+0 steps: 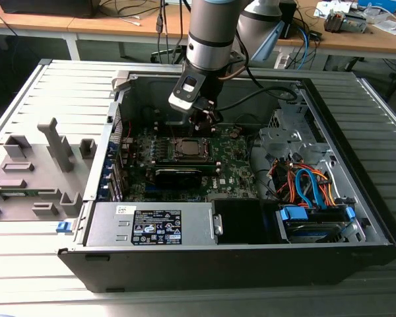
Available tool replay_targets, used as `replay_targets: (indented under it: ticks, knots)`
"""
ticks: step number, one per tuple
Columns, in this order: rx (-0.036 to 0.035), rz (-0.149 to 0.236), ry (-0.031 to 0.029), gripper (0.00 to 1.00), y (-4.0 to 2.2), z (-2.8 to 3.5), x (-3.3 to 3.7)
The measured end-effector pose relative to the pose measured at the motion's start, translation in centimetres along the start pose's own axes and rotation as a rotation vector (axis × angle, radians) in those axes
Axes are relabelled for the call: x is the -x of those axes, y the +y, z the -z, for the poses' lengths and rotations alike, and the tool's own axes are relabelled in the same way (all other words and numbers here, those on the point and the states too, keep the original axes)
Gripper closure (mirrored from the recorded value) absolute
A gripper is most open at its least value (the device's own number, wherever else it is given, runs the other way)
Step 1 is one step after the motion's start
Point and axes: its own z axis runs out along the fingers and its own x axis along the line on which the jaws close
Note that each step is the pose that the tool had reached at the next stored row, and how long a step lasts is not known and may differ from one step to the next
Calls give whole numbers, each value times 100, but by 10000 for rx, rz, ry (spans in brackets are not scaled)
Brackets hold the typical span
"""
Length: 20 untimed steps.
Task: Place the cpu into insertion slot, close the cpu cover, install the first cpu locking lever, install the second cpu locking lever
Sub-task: 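Install the first cpu locking lever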
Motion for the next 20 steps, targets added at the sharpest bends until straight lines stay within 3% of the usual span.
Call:
replay_targets:
  ticks: [20]
  knots:
    - [-14, 343, -16, 89, 0, 0, 0]
